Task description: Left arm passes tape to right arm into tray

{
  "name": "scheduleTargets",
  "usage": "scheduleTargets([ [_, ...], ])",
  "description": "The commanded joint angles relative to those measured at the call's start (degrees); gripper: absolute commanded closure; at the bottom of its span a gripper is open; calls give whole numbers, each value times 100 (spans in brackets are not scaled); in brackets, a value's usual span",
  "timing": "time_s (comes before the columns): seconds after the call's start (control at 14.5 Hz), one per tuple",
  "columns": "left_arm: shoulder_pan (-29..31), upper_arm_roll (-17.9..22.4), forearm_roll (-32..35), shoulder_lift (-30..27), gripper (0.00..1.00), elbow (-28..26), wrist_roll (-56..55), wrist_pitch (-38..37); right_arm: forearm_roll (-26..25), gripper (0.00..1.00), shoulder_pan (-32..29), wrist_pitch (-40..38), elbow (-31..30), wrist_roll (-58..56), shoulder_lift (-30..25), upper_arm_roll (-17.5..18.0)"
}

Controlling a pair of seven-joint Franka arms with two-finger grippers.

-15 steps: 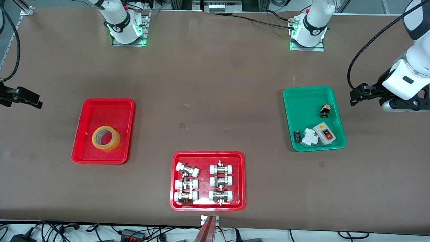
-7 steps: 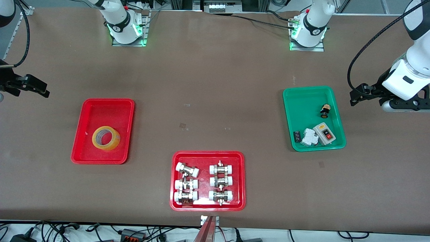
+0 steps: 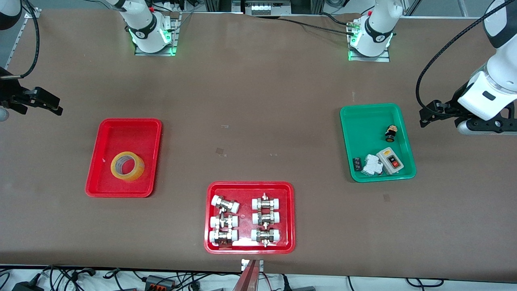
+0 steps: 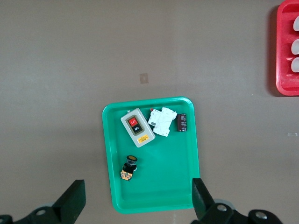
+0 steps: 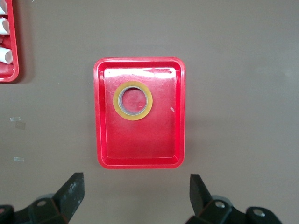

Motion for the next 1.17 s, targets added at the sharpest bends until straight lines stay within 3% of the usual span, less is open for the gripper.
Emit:
scheduleTargets([
  [0.0,19,-23,-96,-2,0,30,0,23,42,0,63,46,-105,33,-90,-46],
  [1.1,10,-23,-96,7,0,30,0,23,183,0,-166,-121,-131,-125,-143,121],
])
